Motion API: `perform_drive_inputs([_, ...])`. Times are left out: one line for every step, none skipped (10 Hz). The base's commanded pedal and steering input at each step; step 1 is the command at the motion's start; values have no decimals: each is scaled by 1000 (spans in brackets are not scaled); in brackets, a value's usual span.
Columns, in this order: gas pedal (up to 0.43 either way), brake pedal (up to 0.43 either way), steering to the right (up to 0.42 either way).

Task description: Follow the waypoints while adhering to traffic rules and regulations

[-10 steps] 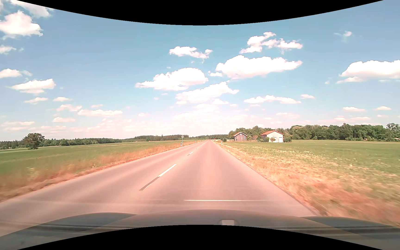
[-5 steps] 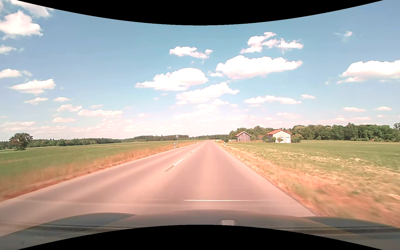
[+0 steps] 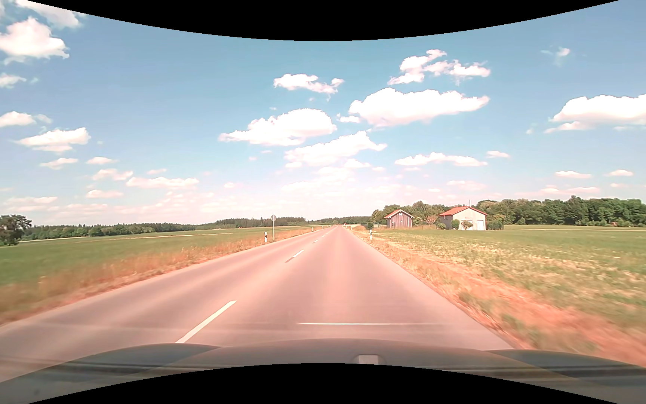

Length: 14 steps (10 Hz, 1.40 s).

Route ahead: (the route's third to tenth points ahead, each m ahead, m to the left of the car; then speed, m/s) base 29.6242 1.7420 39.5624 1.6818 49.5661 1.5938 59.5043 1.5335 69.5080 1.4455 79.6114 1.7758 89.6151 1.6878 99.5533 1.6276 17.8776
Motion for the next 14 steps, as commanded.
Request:
perform_drive_inputs([197, 0, -2])
perform_drive_inputs([197, 0, -2])
perform_drive_inputs([197, 0, -2])
perform_drive_inputs([197, 0, -3])
perform_drive_inputs([197, 0, -2])
perform_drive_inputs([197, 0, -2])
perform_drive_inputs([197, 0, -2])
perform_drive_inputs([209, 0, -2])
perform_drive_inputs([220, 0, -2])
perform_drive_inputs([220, 0, -2])
perform_drive_inputs([220, 0, -3])
perform_drive_inputs([220, 0, -2])
perform_drive_inputs([220, 0, -1])
perform_drive_inputs([220, 0, 1])
